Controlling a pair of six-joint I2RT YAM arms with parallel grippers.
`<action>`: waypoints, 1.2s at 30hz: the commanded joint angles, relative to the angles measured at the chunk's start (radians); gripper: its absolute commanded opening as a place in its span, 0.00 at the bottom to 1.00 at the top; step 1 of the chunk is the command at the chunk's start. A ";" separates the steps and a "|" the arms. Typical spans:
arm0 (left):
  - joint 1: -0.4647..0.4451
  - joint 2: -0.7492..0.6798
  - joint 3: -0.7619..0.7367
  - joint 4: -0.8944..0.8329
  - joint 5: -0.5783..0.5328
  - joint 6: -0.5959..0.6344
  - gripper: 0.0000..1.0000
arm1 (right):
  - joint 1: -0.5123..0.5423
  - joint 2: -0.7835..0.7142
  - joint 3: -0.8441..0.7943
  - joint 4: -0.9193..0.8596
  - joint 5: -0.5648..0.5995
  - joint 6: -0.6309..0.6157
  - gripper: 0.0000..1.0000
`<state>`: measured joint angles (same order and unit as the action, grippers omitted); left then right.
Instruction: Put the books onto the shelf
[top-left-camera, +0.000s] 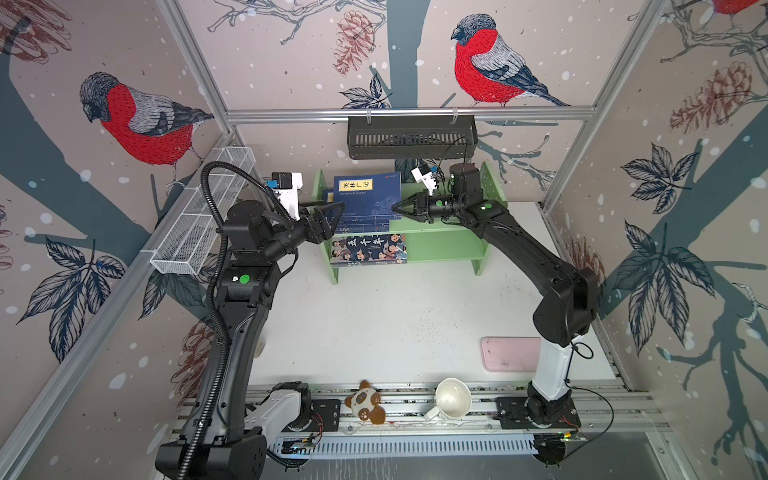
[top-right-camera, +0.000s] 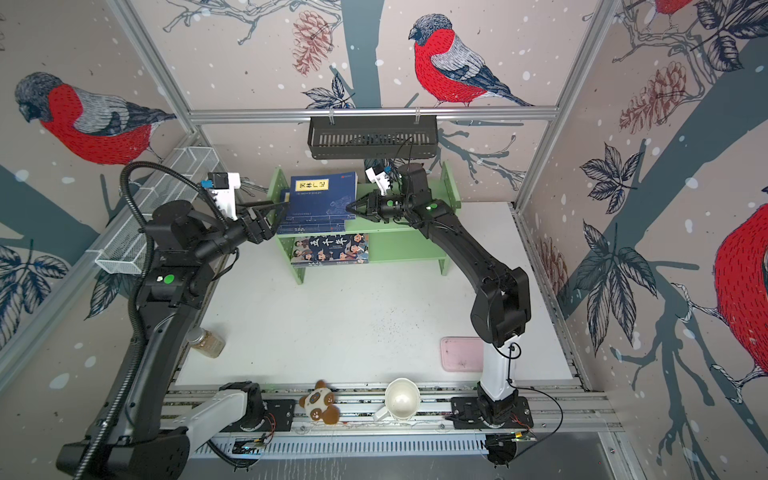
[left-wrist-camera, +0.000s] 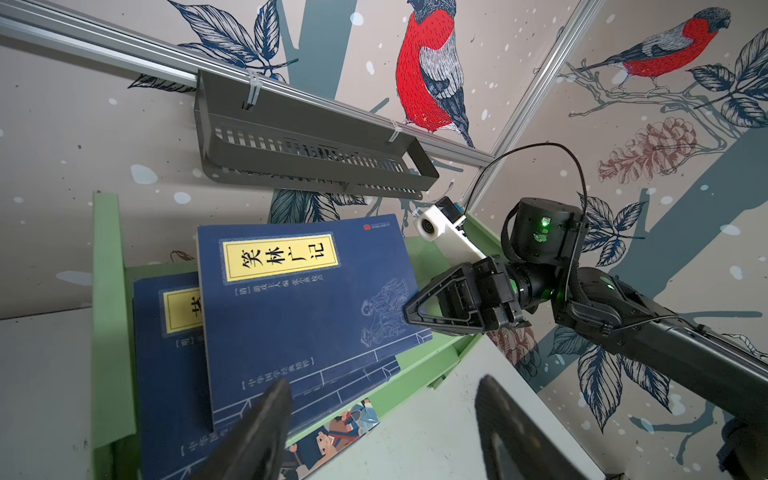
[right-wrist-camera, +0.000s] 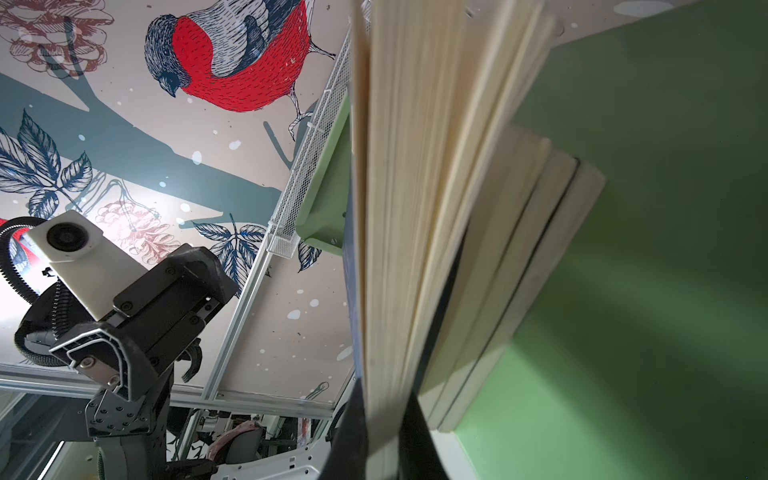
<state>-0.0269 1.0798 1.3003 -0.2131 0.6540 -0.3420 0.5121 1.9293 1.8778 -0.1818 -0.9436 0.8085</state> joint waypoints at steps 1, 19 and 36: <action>0.000 0.010 -0.002 0.069 0.022 -0.013 0.70 | 0.007 0.021 0.040 0.007 0.007 -0.001 0.01; -0.002 0.049 -0.020 0.136 0.048 -0.048 0.70 | 0.037 0.029 0.064 -0.035 0.020 0.011 0.01; -0.031 0.070 -0.043 0.174 0.021 -0.038 0.70 | 0.050 0.023 0.045 -0.065 0.054 -0.009 0.21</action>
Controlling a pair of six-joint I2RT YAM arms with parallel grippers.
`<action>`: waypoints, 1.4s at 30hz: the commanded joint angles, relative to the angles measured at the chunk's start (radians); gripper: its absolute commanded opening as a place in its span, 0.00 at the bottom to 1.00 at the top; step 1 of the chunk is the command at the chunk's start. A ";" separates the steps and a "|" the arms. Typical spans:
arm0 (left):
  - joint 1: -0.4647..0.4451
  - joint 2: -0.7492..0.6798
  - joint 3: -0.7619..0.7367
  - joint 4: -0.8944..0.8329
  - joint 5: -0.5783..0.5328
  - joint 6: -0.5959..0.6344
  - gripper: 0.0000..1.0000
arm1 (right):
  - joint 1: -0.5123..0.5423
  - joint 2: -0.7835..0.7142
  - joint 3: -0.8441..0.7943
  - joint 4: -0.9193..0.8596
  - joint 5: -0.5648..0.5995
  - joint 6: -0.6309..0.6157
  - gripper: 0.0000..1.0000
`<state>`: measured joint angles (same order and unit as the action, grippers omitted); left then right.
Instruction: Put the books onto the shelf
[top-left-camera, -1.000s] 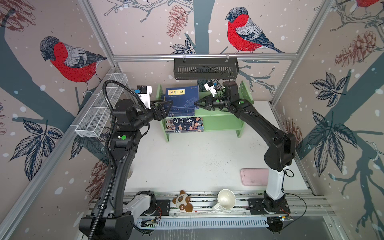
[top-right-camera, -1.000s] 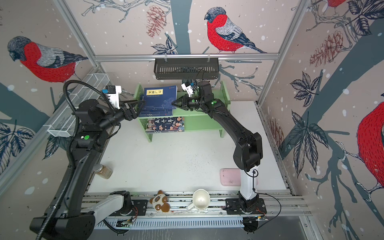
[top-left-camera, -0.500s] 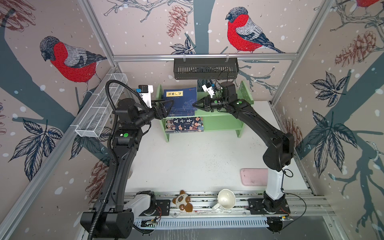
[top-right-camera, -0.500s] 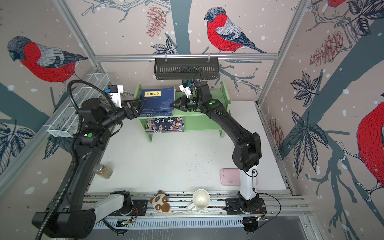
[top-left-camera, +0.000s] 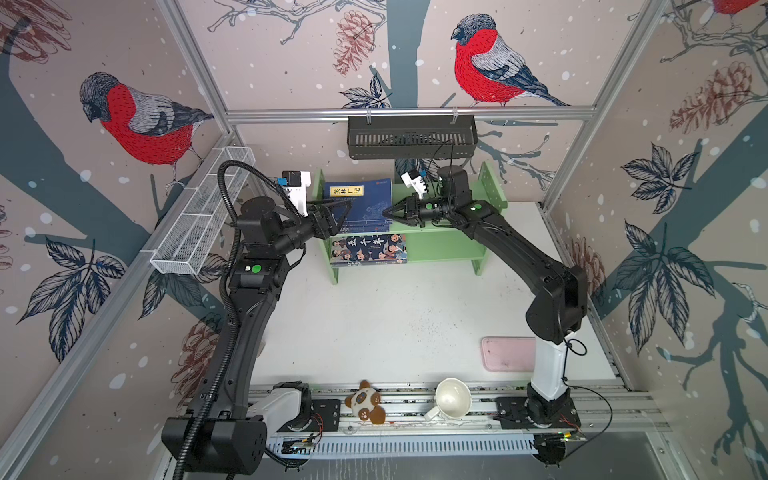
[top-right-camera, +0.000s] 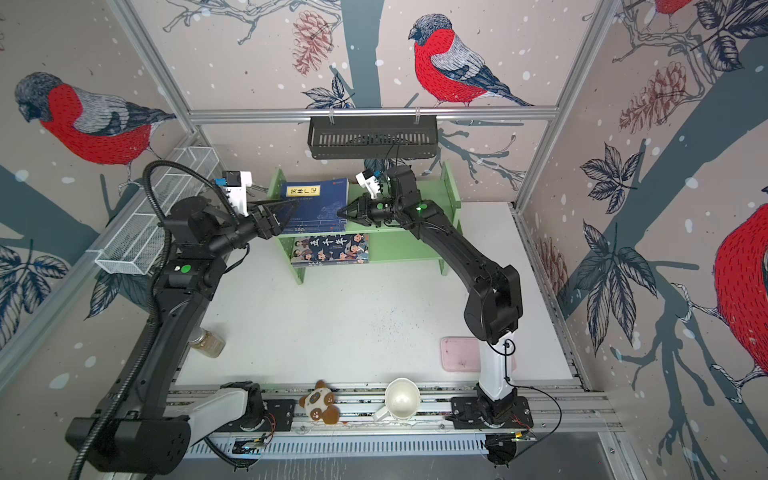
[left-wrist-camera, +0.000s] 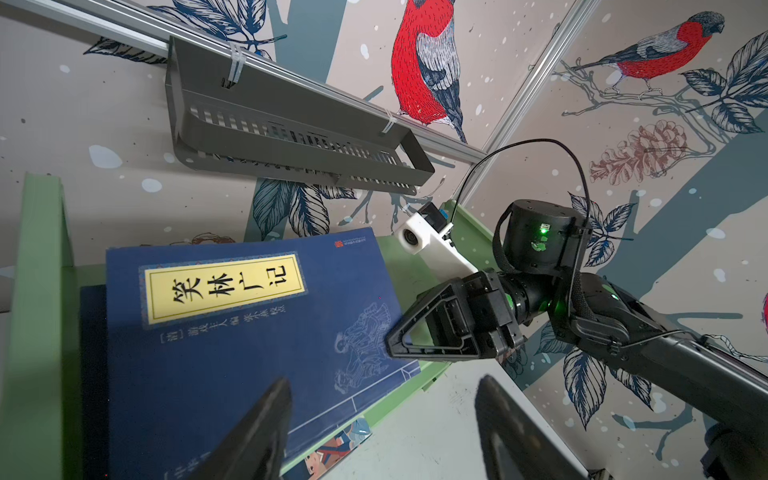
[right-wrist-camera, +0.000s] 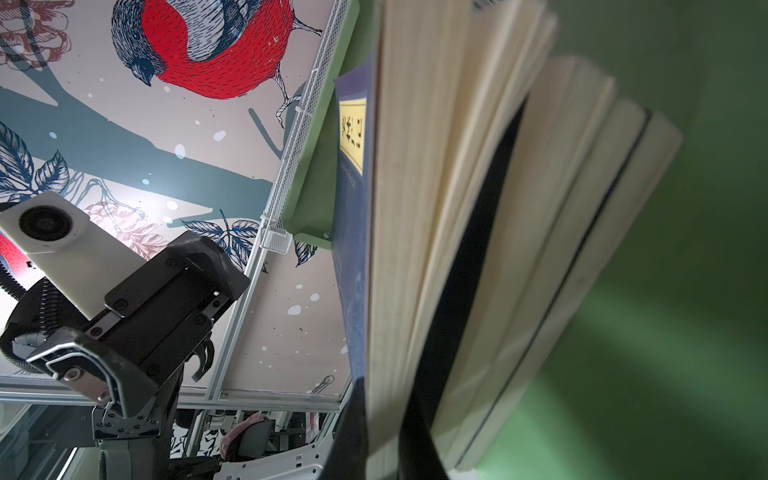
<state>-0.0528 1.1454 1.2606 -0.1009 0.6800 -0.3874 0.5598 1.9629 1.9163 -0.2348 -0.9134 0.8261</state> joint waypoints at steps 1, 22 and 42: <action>-0.008 0.005 -0.004 0.063 -0.006 0.009 0.70 | 0.002 -0.012 0.015 -0.033 0.041 -0.040 0.31; -0.023 0.018 0.018 -0.018 -0.031 0.078 0.70 | 0.004 -0.039 0.102 -0.175 0.369 -0.191 0.45; -0.022 0.012 0.003 -0.037 -0.039 0.091 0.70 | 0.029 0.053 0.220 -0.228 0.388 -0.222 0.24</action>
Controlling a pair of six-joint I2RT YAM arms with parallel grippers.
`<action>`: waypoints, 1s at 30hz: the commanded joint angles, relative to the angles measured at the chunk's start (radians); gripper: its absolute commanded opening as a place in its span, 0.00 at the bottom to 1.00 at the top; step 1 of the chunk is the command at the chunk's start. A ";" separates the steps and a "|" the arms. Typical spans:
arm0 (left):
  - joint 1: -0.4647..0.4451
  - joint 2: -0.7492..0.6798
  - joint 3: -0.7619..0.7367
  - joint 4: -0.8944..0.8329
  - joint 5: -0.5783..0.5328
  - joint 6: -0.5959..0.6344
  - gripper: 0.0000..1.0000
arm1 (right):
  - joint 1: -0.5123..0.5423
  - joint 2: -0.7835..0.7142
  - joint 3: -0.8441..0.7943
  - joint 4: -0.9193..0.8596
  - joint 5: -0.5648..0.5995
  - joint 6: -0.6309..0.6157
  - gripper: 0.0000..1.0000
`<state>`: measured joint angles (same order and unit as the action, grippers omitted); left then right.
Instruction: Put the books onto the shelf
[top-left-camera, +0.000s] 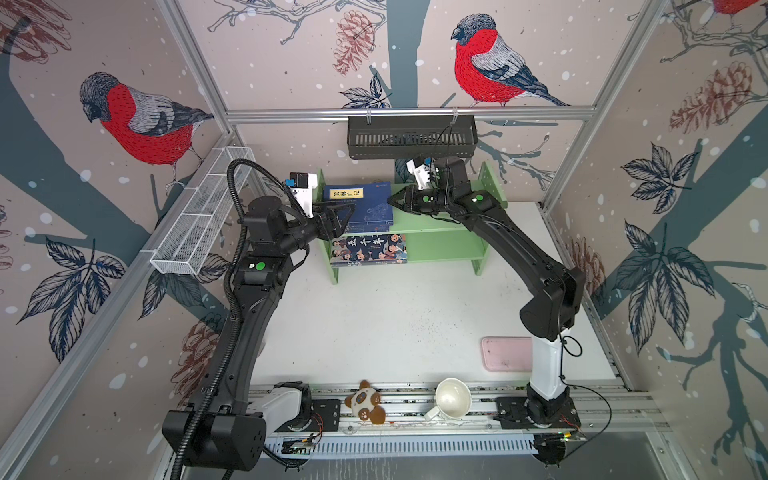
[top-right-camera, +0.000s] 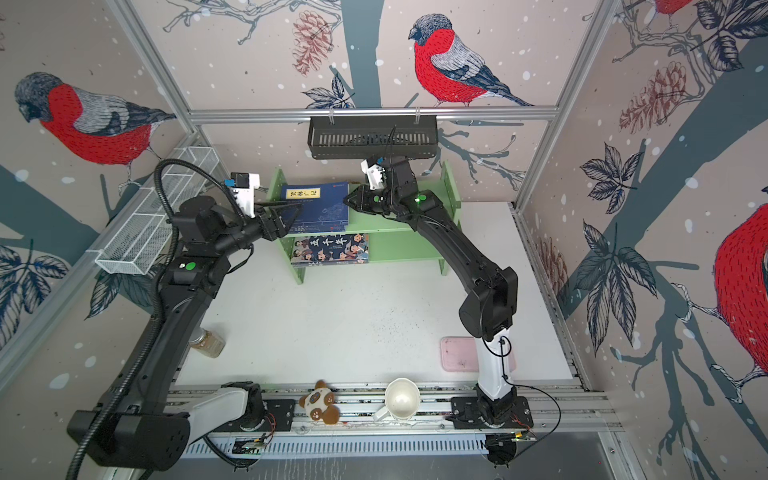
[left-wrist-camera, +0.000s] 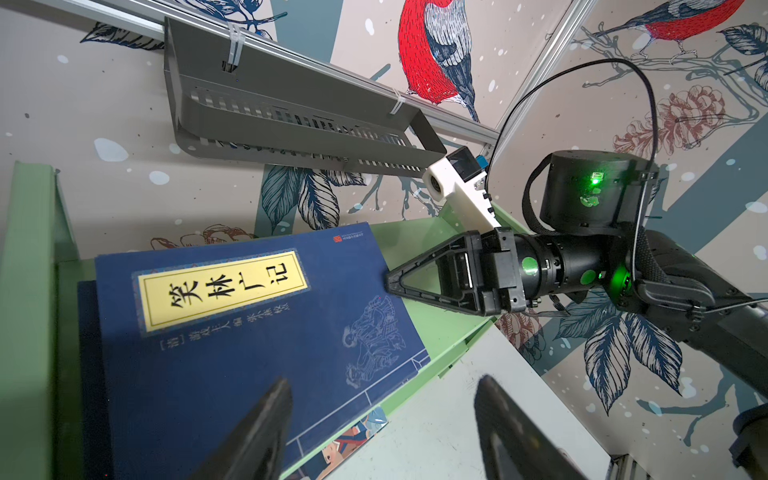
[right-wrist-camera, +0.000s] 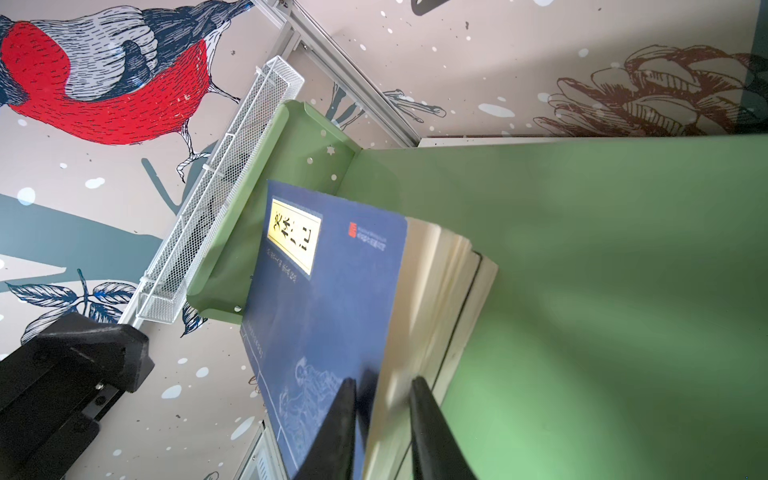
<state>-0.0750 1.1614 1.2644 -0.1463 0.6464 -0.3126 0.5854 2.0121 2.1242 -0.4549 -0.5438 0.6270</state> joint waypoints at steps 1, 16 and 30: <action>0.000 -0.005 -0.002 0.010 -0.005 0.018 0.70 | 0.004 0.004 0.013 -0.010 0.020 -0.024 0.22; 0.000 -0.015 -0.008 -0.010 -0.063 0.108 0.70 | 0.017 -0.001 0.015 0.011 0.028 0.013 0.20; 0.001 -0.062 -0.019 -0.192 -0.369 0.596 0.66 | 0.028 -0.010 0.008 0.018 0.069 0.039 0.30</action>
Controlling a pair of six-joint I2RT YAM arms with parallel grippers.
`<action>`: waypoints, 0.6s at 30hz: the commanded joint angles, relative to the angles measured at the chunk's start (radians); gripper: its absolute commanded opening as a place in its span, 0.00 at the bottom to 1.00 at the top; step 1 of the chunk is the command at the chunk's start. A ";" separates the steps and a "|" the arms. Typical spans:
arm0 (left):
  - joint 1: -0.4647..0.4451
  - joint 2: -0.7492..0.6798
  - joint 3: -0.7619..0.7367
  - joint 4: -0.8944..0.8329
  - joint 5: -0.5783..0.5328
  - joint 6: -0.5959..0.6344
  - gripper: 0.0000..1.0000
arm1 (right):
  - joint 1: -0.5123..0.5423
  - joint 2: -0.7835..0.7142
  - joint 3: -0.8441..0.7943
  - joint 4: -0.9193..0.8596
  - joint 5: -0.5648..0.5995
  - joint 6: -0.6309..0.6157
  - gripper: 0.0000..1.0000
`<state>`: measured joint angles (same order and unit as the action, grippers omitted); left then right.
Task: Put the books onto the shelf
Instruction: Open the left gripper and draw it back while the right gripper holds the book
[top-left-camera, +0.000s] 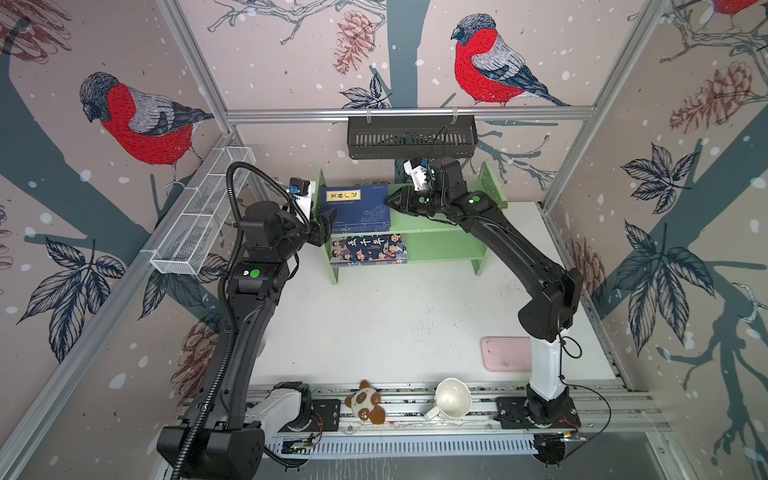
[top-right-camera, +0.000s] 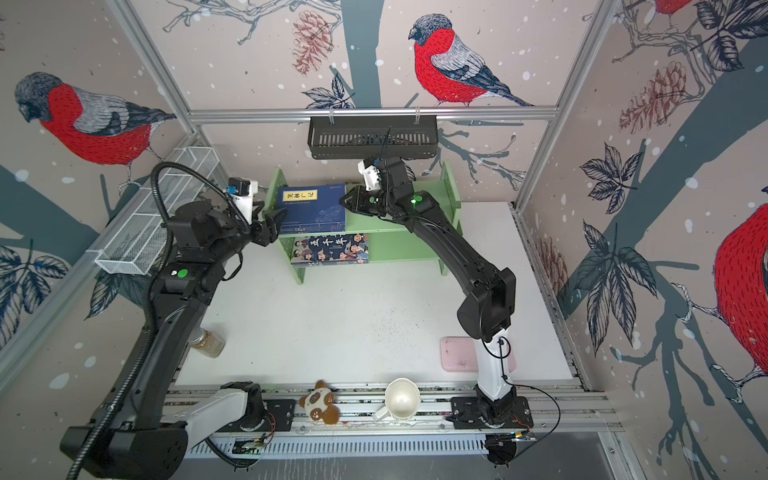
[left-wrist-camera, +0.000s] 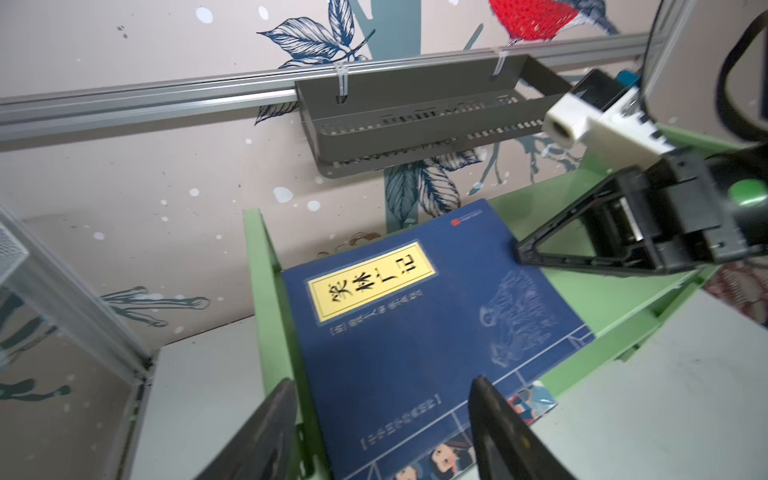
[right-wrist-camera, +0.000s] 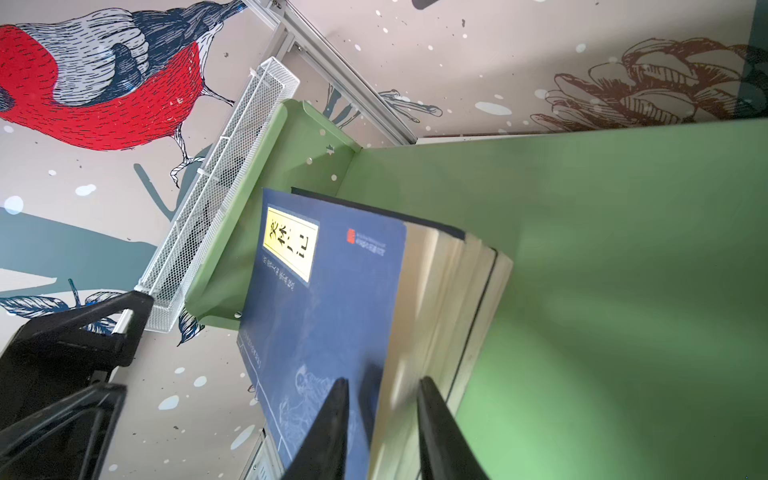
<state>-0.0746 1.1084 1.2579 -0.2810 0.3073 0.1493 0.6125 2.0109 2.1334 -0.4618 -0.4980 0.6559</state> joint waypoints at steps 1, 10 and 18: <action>0.001 -0.013 -0.027 -0.065 -0.022 0.148 0.66 | 0.000 -0.012 -0.001 0.025 0.027 0.010 0.32; 0.001 -0.034 -0.156 0.042 -0.154 0.127 0.65 | -0.006 -0.103 -0.074 0.069 0.050 0.004 0.33; 0.002 -0.070 -0.126 0.054 -0.121 0.130 0.65 | -0.005 -0.208 -0.190 0.121 0.039 -0.002 0.33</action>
<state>-0.0765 1.0485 1.1084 -0.2005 0.2310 0.2726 0.6067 1.8217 1.9606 -0.3893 -0.4606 0.6590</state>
